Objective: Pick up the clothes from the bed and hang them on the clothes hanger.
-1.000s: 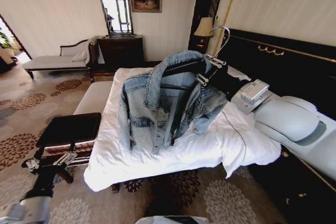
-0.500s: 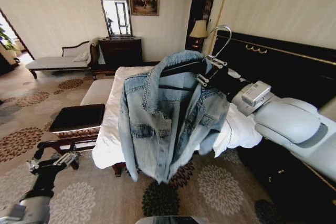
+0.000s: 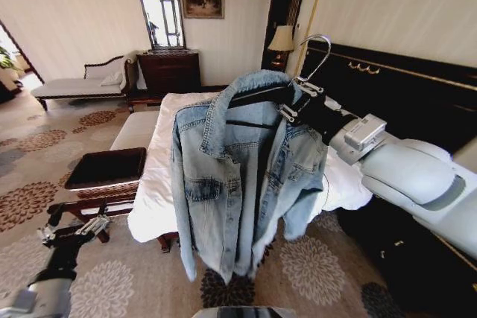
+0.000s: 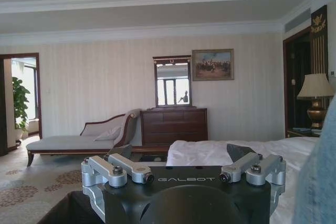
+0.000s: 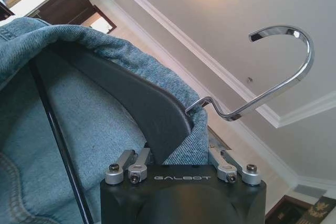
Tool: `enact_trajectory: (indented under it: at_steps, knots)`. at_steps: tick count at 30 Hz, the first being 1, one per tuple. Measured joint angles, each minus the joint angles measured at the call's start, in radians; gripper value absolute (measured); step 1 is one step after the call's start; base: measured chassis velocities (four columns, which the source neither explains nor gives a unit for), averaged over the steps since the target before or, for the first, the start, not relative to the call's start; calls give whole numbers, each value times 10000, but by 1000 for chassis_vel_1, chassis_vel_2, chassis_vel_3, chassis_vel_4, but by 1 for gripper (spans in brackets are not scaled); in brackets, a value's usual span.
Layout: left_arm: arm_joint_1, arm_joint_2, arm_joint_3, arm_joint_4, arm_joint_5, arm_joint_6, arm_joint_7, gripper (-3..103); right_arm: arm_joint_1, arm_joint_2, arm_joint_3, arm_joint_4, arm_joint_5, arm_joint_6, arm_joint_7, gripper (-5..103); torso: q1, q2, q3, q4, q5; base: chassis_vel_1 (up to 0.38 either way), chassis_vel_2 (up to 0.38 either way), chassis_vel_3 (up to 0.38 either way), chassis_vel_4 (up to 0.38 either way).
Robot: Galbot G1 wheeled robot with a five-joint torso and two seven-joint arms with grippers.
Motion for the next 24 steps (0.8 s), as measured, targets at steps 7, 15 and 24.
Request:
enact_trajectory:
  at_steps: [7,15,24]
  knots:
    - [0,0,0,0,0,0,0,100,18,11,-21,-22,-1,-16,-4,33,14,-6,5,3,-2,-35,-22,-31,-43]
    - [0,0,0,0,0,0,0,100,-28,-14,6,-6,5,-37,-8,33,3,-4,1,0,-1,-93,-94,-98,-84]
    - [0,0,0,0,0,0,0,100,-538,-84,348,53,-4,-118,4,33,5,-3,2,-1,0,-125,-126,-132,-129]
